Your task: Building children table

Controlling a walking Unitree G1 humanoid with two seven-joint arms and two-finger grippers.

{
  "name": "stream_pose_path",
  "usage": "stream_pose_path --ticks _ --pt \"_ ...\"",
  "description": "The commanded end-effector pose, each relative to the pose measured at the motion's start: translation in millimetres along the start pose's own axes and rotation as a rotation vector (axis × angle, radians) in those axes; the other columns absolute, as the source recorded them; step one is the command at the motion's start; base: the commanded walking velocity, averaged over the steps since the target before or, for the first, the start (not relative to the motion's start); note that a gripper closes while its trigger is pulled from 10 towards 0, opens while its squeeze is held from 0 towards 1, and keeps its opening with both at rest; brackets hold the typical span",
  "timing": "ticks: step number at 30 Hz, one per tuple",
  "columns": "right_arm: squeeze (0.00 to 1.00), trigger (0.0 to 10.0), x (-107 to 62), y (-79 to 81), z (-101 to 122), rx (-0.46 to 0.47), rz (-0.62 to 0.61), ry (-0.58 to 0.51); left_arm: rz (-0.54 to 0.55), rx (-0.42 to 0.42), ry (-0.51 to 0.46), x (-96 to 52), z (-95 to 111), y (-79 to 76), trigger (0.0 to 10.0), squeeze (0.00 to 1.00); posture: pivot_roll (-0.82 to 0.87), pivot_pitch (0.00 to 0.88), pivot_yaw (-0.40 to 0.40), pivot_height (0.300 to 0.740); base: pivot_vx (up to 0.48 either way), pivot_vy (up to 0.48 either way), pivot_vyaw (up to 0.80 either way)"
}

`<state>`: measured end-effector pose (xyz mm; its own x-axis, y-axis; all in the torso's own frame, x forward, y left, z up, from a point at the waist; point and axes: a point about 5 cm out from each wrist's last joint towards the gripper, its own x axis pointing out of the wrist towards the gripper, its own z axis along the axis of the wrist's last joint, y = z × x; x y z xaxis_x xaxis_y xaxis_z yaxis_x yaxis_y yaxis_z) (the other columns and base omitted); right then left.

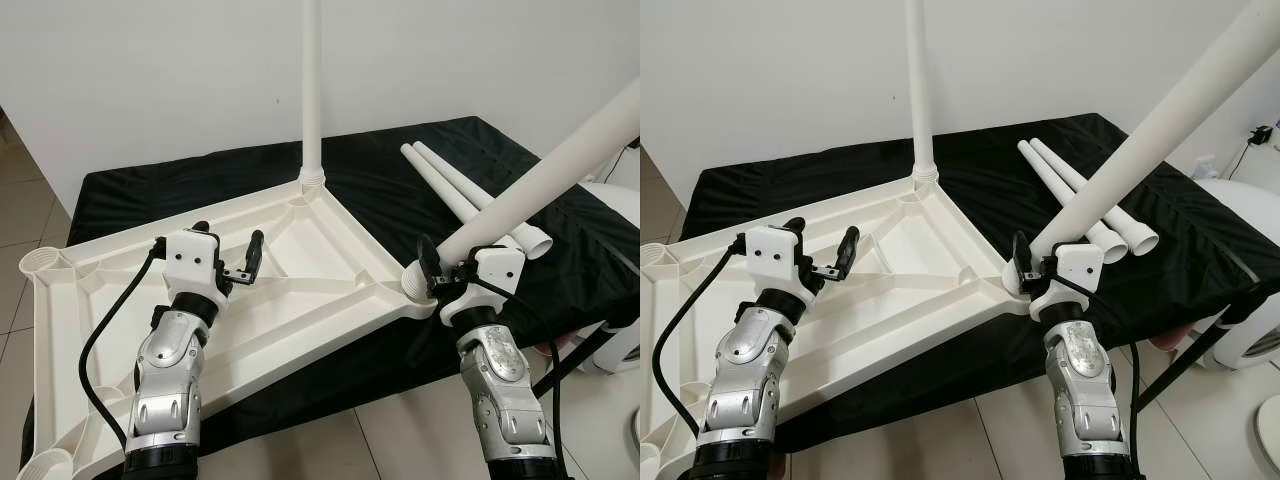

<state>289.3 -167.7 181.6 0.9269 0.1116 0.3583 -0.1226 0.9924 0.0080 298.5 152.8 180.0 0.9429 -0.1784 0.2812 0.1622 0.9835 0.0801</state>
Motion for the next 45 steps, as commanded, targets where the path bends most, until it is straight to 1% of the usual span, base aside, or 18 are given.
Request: stream_pose_path --ticks 1,2,8,12,16,17,19,22,27,28,31,32,34,35,36,41,43,45 --pt "0.00 10.0 3.2 1.0 2.4 -0.002 0.007 -0.013 0.121 -0.021 0.006 -1.7 0.6 8.7 10.0 0.00 -0.07 0.037 0.036 0.740 0.000 0.000 0.00" --pt "0.00 10.0 3.3 0.9 2.5 -0.002 0.006 -0.014 0.122 -0.042 0.008 -1.4 0.4 8.8 10.0 0.00 -0.07 0.037 0.036 0.740 0.000 0.000 0.00" --pt "0.00 10.0 3.9 0.1 2.8 -0.005 0.003 -0.014 0.122 -0.071 0.018 -0.7 0.4 8.9 10.0 0.00 -0.07 0.039 0.037 0.740 0.000 0.000 0.00" --pt "0.00 10.0 3.6 -0.3 3.0 -0.007 0.003 -0.013 0.120 -0.120 0.024 -0.9 0.6 8.9 10.0 0.00 -0.07 0.042 0.034 0.740 0.000 0.000 0.00" --pt "0.00 10.0 3.8 -0.6 3.2 -0.008 0.003 -0.013 0.123 -0.127 0.031 -0.6 0.7 9.4 10.0 0.00 -0.07 0.041 0.032 0.740 0.000 0.000 0.00" --pt "0.00 10.0 4.0 -0.8 3.2 -0.008 0.004 -0.012 0.129 -0.114 0.031 -0.7 1.2 10.1 10.0 0.00 -0.07 0.041 0.032 0.740 0.000 0.000 0.00" --pt "0.00 10.0 4.5 -1.2 3.2 -0.008 0.006 -0.011 0.132 -0.153 0.038 -0.8 1.0 9.6 10.0 0.00 -0.07 0.040 0.028 0.740 0.000 0.000 0.00" --pt "0.00 10.0 5.4 -1.2 3.6 -0.008 0.010 -0.011 0.138 -0.108 0.062 -0.9 -0.2 8.7 10.0 0.00 -0.07 0.040 0.026 0.740 0.000 0.000 0.00" --pt "0.00 10.0 6.0 -1.3 3.9 -0.008 0.011 -0.012 0.129 -0.122 0.060 -0.8 -0.5 8.4 10.0 0.00 -0.07 0.039 0.025 0.740 0.000 0.000 0.00" --pt "0.00 10.0 6.1 -1.4 4.2 -0.009 0.011 -0.013 0.122 -0.127 0.051 -1.0 0.2 8.4 10.0 1.00 -0.07 0.040 0.025 0.740 0.000 0.000 0.00" --pt "0.00 10.0 6.0 -1.8 4.6 -0.012 0.011 -0.014 0.111 -0.132 0.047 -1.2 1.0 8.5 10.0 1.00 -0.07 0.042 0.026 0.740 0.000 0.000 0.00" --pt "0.00 10.0 5.9 -2.1 4.8 -0.012 0.010 -0.013 0.124 -0.111 0.056 -0.5 1.0 9.3 10.0 1.00 -0.07 0.043 0.025 0.740 0.000 0.000 0.00" --pt "0.00 10.0 5.9 -2.1 4.8 -0.012 0.010 -0.013 0.124 -0.111 0.056 -0.5 1.0 9.3 10.0 1.00 -0.07 0.043 0.025 0.740 0.000 0.000 0.00" --pt "0.00 10.0 5.8 -2.2 4.9 -0.013 0.010 -0.013 0.135 -0.094 0.064 -0.1 1.0 10.0 10.0 1.00 -0.07 0.043 0.025 0.740 0.000 0.000 0.00" --pt "0.00 10.0 6.0 -2.3 4.9 -0.013 0.011 -0.013 0.134 -0.088 0.069 0.9 1.1 9.2 10.0 0.00 -0.07 0.043 0.024 0.740 0.000 0.000 0.00" --pt "0.00 10.0 6.6 -2.5 5.0 -0.013 0.013 -0.013 0.097 -0.072 0.066 3.0 4.0 4.1 10.0 0.00 -0.07 0.039 0.021 0.740 0.000 0.000 0.00" --pt "0.00 10.0 7.3 -1.9 5.4 -0.012 0.016 -0.015 0.032 -0.035 0.064 4.2 5.7 -4.1 10.0 0.00 -0.07 0.033 0.022 0.740 0.000 0.000 0.00" --pt "0.00 10.0 7.6 -1.6 5.4 -0.013 0.017 -0.015 0.009 -0.018 0.065 4.4 5.4 -6.9 10.0 0.00 -0.07 0.030 0.022 0.740 0.000 0.000 0.00"
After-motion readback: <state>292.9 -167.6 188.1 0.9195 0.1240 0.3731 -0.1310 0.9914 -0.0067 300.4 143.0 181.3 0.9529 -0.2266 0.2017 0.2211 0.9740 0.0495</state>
